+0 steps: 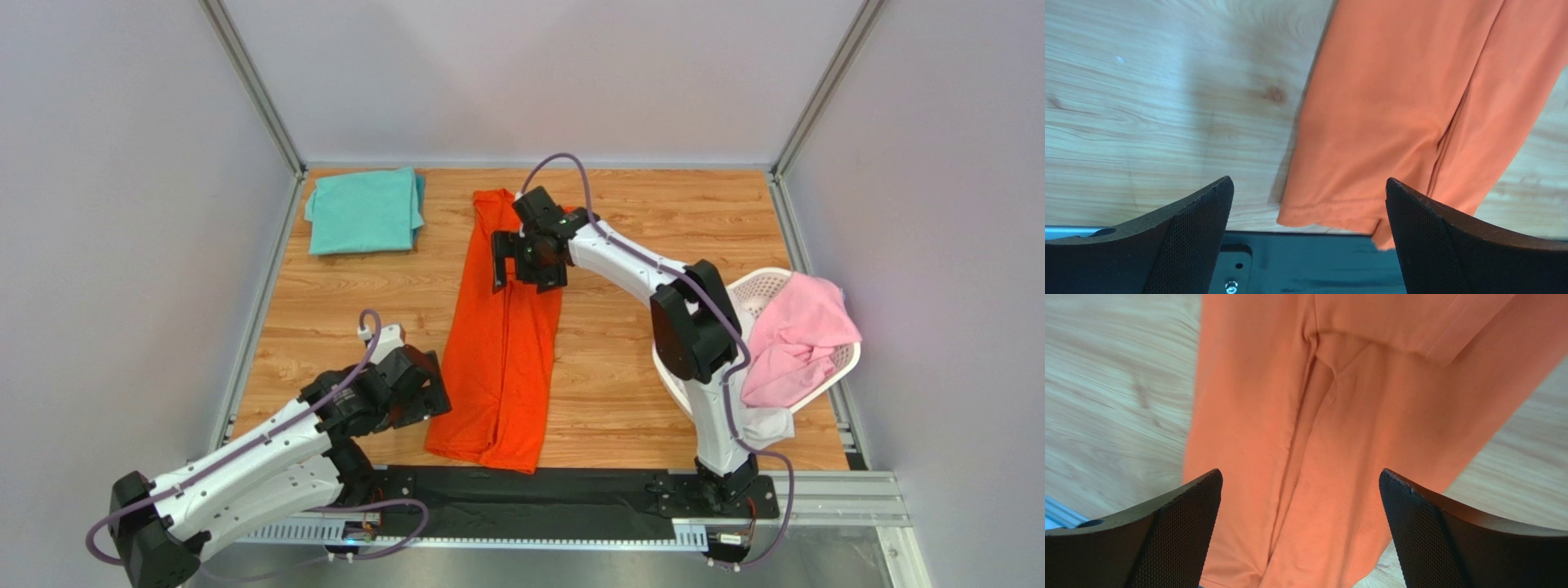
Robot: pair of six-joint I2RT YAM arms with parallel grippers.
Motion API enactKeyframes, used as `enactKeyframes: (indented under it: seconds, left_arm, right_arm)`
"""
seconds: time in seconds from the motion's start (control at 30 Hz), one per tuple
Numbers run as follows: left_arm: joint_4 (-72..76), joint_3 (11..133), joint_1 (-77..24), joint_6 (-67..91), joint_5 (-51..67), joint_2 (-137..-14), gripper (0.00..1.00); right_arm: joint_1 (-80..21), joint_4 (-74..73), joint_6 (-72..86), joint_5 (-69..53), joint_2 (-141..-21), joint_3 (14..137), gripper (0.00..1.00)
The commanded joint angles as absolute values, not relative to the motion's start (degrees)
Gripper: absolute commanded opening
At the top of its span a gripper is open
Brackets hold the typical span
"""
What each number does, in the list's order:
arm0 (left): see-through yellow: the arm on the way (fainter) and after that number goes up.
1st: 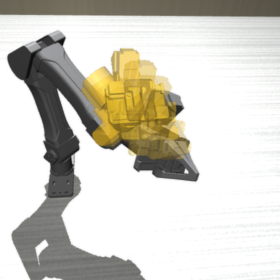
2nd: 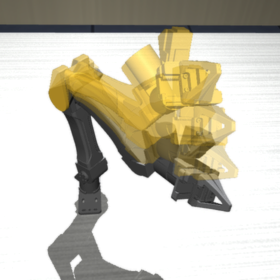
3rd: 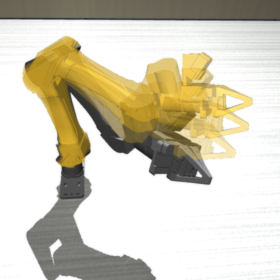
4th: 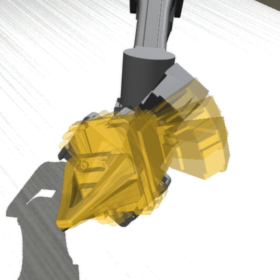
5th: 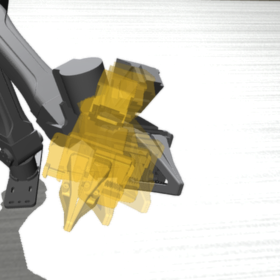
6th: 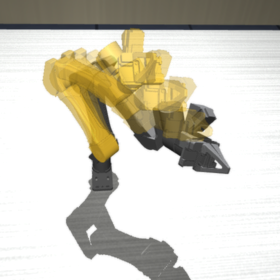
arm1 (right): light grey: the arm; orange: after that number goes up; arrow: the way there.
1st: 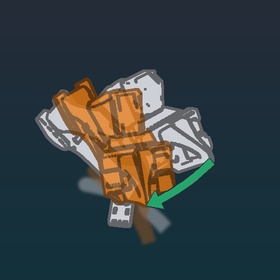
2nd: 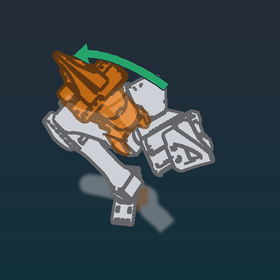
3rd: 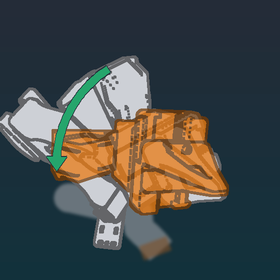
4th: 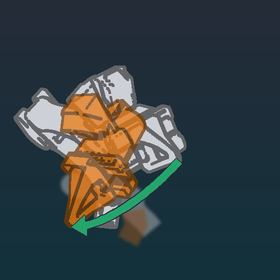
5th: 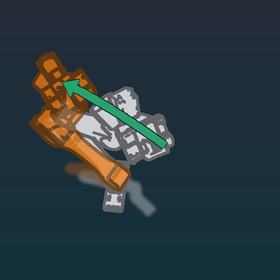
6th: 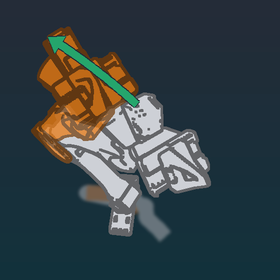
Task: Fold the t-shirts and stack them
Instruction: Fold the tshirt
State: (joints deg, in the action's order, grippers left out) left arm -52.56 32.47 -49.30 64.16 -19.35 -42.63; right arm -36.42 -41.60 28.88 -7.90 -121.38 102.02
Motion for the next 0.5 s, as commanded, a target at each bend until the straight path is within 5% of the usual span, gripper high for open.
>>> enactKeyframes:
  seconds: [0.0, 0.47]
  left_arm:
    - [-48.09, 29.63, -48.78, 59.33, -11.45, -39.21, 1.0]
    - [-40.61, 23.65, -48.6, 61.61, -5.63, -43.67, 1.0]
  right_arm:
    - [-36.74, -42.01, 29.36, -4.84, -123.04, 101.08, 1.0]
    - [-31.82, -46.14, 25.76, -4.48, -134.56, 109.5, 1.0]
